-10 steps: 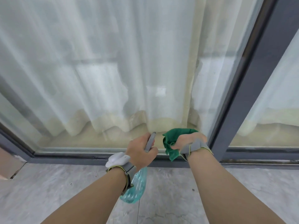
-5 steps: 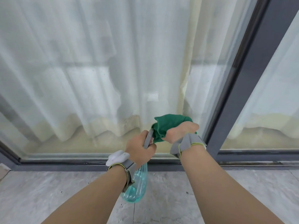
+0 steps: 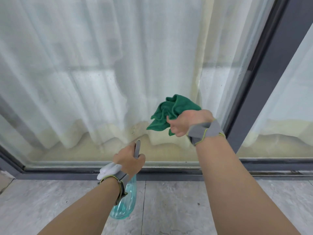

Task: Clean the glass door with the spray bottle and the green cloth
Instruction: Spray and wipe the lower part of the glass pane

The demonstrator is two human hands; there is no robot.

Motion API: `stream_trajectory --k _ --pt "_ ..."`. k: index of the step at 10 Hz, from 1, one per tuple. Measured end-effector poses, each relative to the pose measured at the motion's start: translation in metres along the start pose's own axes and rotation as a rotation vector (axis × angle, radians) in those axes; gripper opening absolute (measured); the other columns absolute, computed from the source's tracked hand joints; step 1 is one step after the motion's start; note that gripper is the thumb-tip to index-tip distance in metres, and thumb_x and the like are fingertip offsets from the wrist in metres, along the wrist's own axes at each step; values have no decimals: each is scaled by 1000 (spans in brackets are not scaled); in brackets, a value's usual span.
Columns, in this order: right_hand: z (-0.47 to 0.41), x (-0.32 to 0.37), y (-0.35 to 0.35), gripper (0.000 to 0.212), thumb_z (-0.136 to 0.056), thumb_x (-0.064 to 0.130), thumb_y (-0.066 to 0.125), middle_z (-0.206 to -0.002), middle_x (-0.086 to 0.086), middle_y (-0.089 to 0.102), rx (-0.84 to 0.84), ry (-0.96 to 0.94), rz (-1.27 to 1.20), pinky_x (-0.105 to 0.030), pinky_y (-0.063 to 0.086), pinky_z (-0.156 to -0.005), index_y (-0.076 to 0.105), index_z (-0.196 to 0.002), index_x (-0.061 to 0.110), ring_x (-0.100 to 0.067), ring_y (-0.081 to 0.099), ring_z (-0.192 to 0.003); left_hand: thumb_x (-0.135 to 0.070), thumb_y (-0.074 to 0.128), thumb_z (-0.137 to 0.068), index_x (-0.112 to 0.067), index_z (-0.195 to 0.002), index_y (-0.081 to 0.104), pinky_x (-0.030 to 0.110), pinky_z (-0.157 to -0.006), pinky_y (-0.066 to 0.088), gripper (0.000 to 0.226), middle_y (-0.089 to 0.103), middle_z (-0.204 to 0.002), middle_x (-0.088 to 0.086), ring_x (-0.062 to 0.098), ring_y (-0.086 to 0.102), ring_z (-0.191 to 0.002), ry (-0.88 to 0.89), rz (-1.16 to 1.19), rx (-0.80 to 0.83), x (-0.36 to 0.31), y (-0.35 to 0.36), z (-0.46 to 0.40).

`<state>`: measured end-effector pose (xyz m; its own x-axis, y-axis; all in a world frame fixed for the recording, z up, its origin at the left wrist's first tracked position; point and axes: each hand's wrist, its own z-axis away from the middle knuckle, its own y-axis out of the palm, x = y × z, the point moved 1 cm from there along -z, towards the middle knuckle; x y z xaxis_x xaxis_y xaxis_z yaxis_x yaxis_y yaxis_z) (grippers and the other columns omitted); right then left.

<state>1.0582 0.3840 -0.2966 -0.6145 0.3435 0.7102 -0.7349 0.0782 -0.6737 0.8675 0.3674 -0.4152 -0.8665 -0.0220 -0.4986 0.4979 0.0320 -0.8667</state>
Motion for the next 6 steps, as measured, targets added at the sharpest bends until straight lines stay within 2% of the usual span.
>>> stream_trajectory --k 1,2,3,4,5,6 --pt "2 -14 -29 48 -90 51 52 -112 -9 68 -57 41 206 -25 33 -53 67 -111 10 -22 58 -85 -38 40 -69 -11 -93 56 44 -81 51 40 68 -83 9 32 63 -77 13 58 -19 -9 6 2" --pt "9 -20 -44 42 -91 46 51 -111 -8 68 -109 47 401 -35 46 -78 67 -109 12 -26 63 -105 -38 42 -73 -13 -92 55 46 -83 51 34 68 -82 8 31 64 -76 54 75 0 -20 11 4" --pt "9 -25 -45 38 -95 46 46 -121 -4 62 -72 85 584 -39 45 -92 63 -112 17 -27 57 -115 -39 38 -69 -15 -93 55 44 -84 50 37 67 -80 6 30 63 -76 97 79 19 -28 13 5" --pt "9 -17 -32 31 -97 50 43 -124 2 49 -29 165 446 -41 36 -105 55 -111 26 -25 43 -126 -39 40 -69 -15 -91 55 45 -84 51 36 67 -80 6 30 63 -76 111 112 21 -34 15 5" --pt "8 12 -19 37 -102 31 37 -121 -11 59 -21 163 -412 -22 45 -84 59 -116 5 -26 53 -112 -40 39 -69 -15 -92 55 43 -84 49 37 68 -84 5 29 63 -78 106 103 40 -35 17 4" --pt "18 41 -20 36 -95 30 35 -109 -4 67 83 344 -1823 -24 46 -85 67 -95 13 -27 59 -104 -40 39 -69 -16 -90 53 40 -81 46 35 67 -81 4 29 61 -76 118 87 33 -34 19 2"
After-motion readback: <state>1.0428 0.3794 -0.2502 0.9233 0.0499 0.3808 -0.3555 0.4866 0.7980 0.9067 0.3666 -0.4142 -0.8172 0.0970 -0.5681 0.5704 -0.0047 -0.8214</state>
